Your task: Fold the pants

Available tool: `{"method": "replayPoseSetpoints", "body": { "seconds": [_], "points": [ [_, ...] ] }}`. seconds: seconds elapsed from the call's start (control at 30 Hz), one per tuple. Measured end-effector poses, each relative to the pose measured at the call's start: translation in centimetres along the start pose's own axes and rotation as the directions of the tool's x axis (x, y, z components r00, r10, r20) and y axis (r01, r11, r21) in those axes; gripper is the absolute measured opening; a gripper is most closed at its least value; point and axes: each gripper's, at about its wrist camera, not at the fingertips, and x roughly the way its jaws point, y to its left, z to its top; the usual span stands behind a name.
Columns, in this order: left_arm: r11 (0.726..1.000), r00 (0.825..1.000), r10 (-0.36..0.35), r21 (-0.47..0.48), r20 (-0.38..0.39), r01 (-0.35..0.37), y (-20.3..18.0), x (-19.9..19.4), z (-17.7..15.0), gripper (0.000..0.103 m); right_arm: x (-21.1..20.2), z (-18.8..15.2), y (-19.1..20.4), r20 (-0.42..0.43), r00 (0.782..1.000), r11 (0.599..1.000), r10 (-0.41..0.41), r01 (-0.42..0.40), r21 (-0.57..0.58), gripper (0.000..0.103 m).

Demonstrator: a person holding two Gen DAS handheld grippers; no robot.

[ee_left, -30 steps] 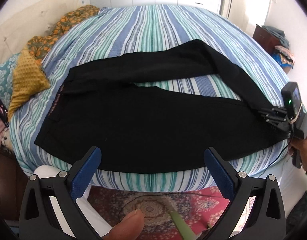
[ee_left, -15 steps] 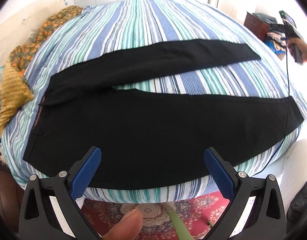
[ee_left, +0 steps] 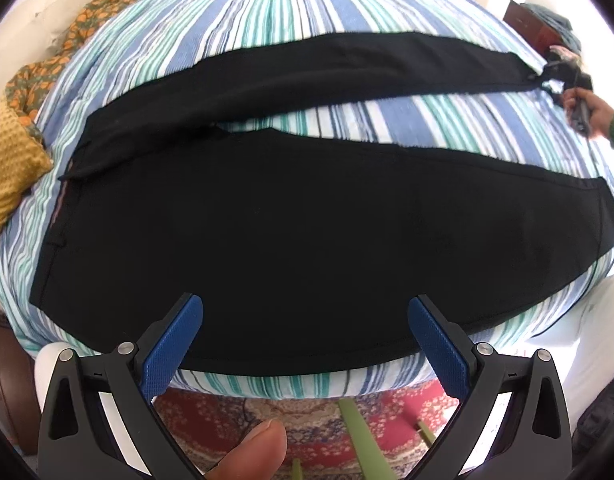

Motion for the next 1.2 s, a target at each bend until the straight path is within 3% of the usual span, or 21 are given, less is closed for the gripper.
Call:
{"method": "replayPoseSetpoints", "body": {
  "seconds": [0.07,0.13,0.27,0.3,0.37,0.4,0.43,0.47,0.53,0.57,0.6,0.63,0.67,0.73,0.8,0.87,0.93,1.0,1.07,1.13,1.2],
  "points": [
    [1.0,1.0,0.018,0.01,-0.001,-0.018,0.4,0.7,0.4,0.103,-1.2,0.3,1.9,0.035,0.999,0.989,-0.033,0.038,-0.143,0.011],
    [0.999,0.999,0.031,0.012,0.013,-0.031,1.4,1.3,1.5,0.103,-1.4,0.1,2.3,0.061,0.981,0.949,-0.182,0.191,-0.25,0.013],
    [0.995,0.992,0.073,-0.079,0.101,-0.065,6.4,2.3,6.6,0.103,-1.9,-0.9,0.6,0.103,0.961,0.94,-0.258,0.274,-0.205,0.042],
    [0.991,0.986,0.103,-0.104,0.133,-0.089,8.1,2.8,8.3,0.103,-2.2,-1.4,1.4,0.131,0.945,0.92,-0.3,0.323,-0.224,0.048],
    [0.974,0.965,0.194,-0.151,0.176,-0.168,11.2,4.5,11.8,0.103,-3.4,-2.9,3.9,0.239,0.881,0.837,-0.408,0.466,-0.287,0.075],
    [0.964,0.956,0.234,-0.171,0.179,-0.204,12.7,5.9,13.4,0.103,-4.3,-4.0,5.3,0.298,0.866,0.807,-0.402,0.488,-0.331,0.077],
    [0.952,0.947,0.275,-0.186,0.168,-0.243,14.2,7.6,15.0,0.103,-4.9,-5.4,6.9,0.328,0.876,0.795,-0.354,0.466,-0.389,0.079],
    [0.937,0.936,0.318,-0.198,0.148,-0.287,15.6,9.5,16.2,0.103,-4.9,-7.0,8.6,0.319,0.901,0.787,-0.295,0.418,-0.454,0.081],
    [0.894,0.908,0.415,-0.217,0.065,-0.393,18.4,13.9,17.7,0.102,-4.1,-10.7,12.1,0.236,0.952,0.768,-0.197,0.299,-0.566,0.081],
    [0.886,0.907,0.421,-0.226,0.023,-0.406,19.9,15.9,17.9,0.103,-3.0,-12.7,14.1,0.173,0.974,0.764,-0.147,0.223,-0.605,0.081],
    [0.895,0.924,0.381,-0.253,0.011,-0.366,21.3,17.0,17.7,0.103,-2.2,-14.9,15.8,0.094,0.991,0.76,-0.095,0.134,-0.636,0.081],
    [0.902,0.944,0.33,-0.303,0.022,-0.308,22.6,17.3,17.4,0.103,-1.1,-17.1,17.5,0.011,0.999,0.752,-0.049,0.044,-0.658,0.081],
    [0.899,0.951,0.306,-0.339,0.032,-0.278,23.3,17.1,17.3,0.103,-0.1,-19.5,19.3,-0.069,0.998,0.738,-0.011,-0.039,-0.674,0.082],
    [0.896,0.948,0.315,-0.342,0.041,-0.283,23.3,16.9,17.2,0.103,2.2,-25.1,22.8,-0.234,0.971,0.692,0.045,-0.199,-0.694,0.082],
    [0.893,0.935,0.347,-0.329,0.066,-0.308,22.7,16.9,16.9,0.103,4.9,-30.4,26.2,-0.391,0.917,0.64,0.083,-0.35,-0.684,0.082],
    [0.89,0.928,0.362,-0.328,0.089,-0.316,22.5,17.0,16.6,0.103,7.7,-35.6,29.5,-0.507,0.859,0.595,0.076,-0.447,-0.668,0.082],
    [0.89,0.928,0.359,-0.336,0.1,-0.308,22.5,16.9,16.6,0.103,10.8,-39.9,32.0,-0.605,0.793,0.583,0.063,-0.522,-0.623,0.082],
    [0.891,0.928,0.356,-0.34,0.11,-0.301,22.6,16.8,16.5,0.103,14.0,-43.0,33.1,-0.682,0.73,0.62,0.038,-0.553,-0.557,0.082],
    [0.892,0.929,0.353,-0.341,0.115,-0.296,22.6,17.0,16.6,0.103,16.5,-44.0,33.1,-0.707,0.707,0.646,-0.006,-0.537,-0.542,0.082],
    [0.893,0.929,0.349,-0.344,0.12,-0.291,23.0,17.0,16.6,0.103,17.2,-42.3,32.5,-0.714,0.7,0.644,-0.018,-0.538,-0.544,0.082],
    [0.892,0.927,0.351,-0.346,0.13,-0.29,22.8,16.8,16.4,0.103,16.7,-38.6,31.1,-0.668,0.744,0.643,-0.03,-0.497,-0.583,0.082]
  ]
}}
